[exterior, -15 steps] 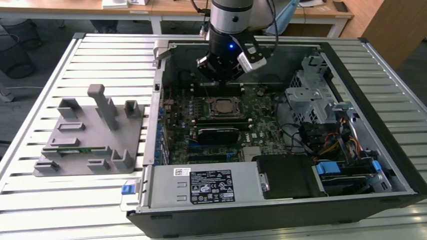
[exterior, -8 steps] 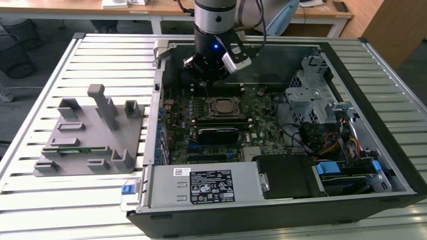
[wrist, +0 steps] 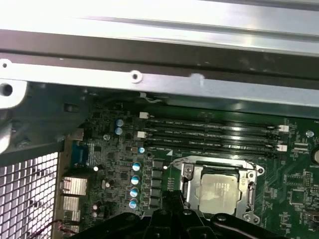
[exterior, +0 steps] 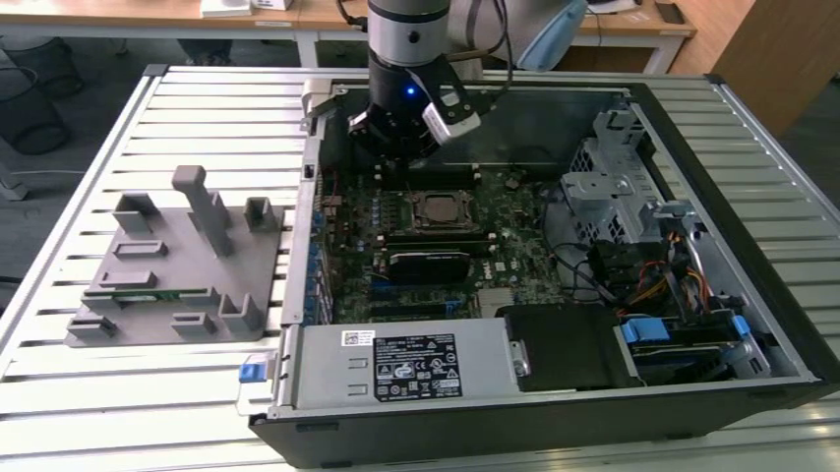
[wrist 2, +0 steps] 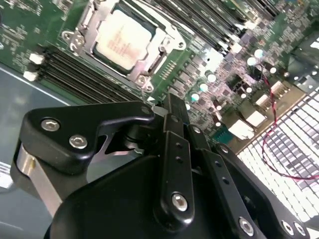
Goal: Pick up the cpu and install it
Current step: 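Install the first cpu locking lever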
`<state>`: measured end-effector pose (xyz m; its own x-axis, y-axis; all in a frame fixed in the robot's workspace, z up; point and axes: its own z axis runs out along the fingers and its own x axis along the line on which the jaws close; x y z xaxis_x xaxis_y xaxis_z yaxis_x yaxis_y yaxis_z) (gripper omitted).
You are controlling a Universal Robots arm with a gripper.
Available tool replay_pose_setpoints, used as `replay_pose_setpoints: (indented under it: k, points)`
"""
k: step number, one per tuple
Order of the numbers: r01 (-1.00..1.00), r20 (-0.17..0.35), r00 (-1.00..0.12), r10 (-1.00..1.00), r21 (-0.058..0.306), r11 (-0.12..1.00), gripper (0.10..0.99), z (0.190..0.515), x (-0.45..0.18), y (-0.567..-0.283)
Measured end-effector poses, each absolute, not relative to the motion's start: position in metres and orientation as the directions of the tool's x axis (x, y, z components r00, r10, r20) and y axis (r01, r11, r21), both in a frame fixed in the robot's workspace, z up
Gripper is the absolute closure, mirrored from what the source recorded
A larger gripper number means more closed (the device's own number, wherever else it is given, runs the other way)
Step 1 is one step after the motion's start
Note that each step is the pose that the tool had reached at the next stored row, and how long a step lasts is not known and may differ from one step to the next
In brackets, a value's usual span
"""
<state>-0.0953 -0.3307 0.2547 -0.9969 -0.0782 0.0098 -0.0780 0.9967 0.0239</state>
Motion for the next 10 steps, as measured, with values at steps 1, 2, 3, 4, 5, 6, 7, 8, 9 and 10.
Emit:
replay_pose_setpoints:
  k: [1, 2, 3, 4, 5, 6, 7, 8, 9, 10]
  points:
    - [-0.078, 0.01, -0.997, -0.078, 0.024, 0.997, 0.98, 0.2547, -0.0972, -0.3307]
    - [-0.078, 0.01, -0.997, -0.078, 0.024, 0.997, 0.98, 0.2546, -0.099, -0.3307]
    - [-0.078, 0.01, -0.997, -0.078, 0.024, 0.997, 0.98, 0.2546, -0.1002, -0.3307]
    - [-0.078, 0.01, -0.997, -0.078, 0.024, 0.997, 0.98, 0.2547, -0.1013, -0.3307]
    - [-0.078, 0.009, -0.997, -0.078, 0.024, 0.997, 0.98, 0.2546, -0.1022, -0.3307]
    - [-0.078, 0.009, -0.997, -0.078, 0.024, 0.997, 0.98, 0.2546, -0.103, -0.3307]
    - [-0.078, 0.009, -0.997, -0.078, 0.024, 0.997, 0.98, 0.2547, -0.1036, -0.3306]
    - [-0.078, 0.009, -0.997, -0.078, 0.024, 0.997, 0.98, 0.2547, -0.1042, -0.3305]
    - [-0.078, 0.009, -0.997, -0.078, 0.024, 0.997, 0.98, 0.2547, -0.1048, -0.3303]
    - [-0.078, 0.01, -0.997, -0.078, 0.024, 0.997, 0.98, 0.2547, -0.1054, -0.33]
